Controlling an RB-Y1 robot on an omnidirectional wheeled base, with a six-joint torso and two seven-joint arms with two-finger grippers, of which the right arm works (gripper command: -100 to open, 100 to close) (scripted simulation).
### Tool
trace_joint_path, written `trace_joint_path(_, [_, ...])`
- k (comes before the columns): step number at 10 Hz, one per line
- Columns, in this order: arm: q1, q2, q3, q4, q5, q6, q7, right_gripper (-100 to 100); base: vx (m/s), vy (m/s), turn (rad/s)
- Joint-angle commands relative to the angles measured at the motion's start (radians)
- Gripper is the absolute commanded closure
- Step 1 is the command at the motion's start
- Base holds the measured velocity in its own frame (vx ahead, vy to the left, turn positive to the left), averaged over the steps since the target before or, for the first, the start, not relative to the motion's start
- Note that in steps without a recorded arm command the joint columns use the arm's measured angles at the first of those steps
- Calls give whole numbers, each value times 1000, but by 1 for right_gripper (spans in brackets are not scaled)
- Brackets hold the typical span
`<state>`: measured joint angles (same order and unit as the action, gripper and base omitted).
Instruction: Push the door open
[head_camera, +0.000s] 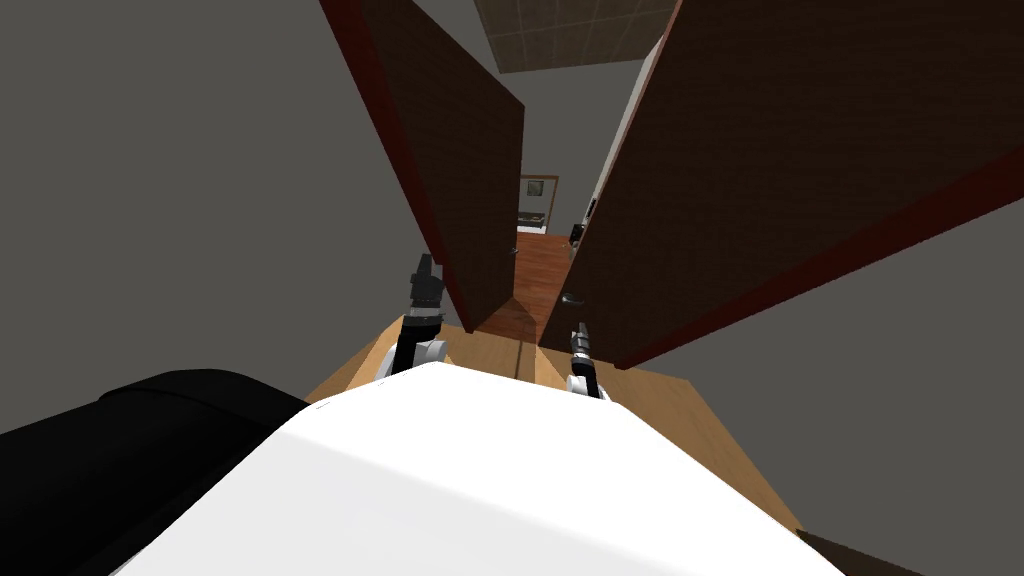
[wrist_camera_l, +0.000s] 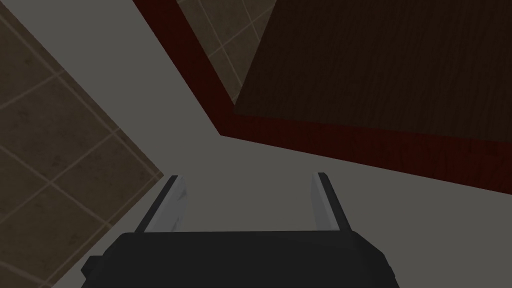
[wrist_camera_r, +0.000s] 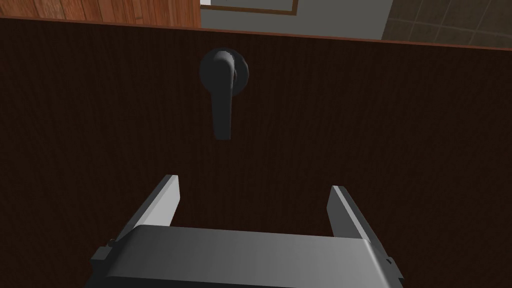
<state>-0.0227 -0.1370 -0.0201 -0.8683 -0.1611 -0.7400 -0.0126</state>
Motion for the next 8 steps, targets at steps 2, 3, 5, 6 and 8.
trace_joint_path(2, [-18,-1,-3,48,-7,-13,2,-100,66,-86,110])
trace_joint_path(3, [-28,-1,-4,76,-12,-19,4,-100,45,-72,152])
trace_joint_path(5, [-42,-2,-6,112,-18,-28,5,-100,58,-91,131])
trace_joint_path(6, [-50,-2,-8,131,-21,-32,6,-100,63,-74,82])
trace_joint_path(8, [-60,-3,-9,158,-25,-38,7,-100,46,-65,76])
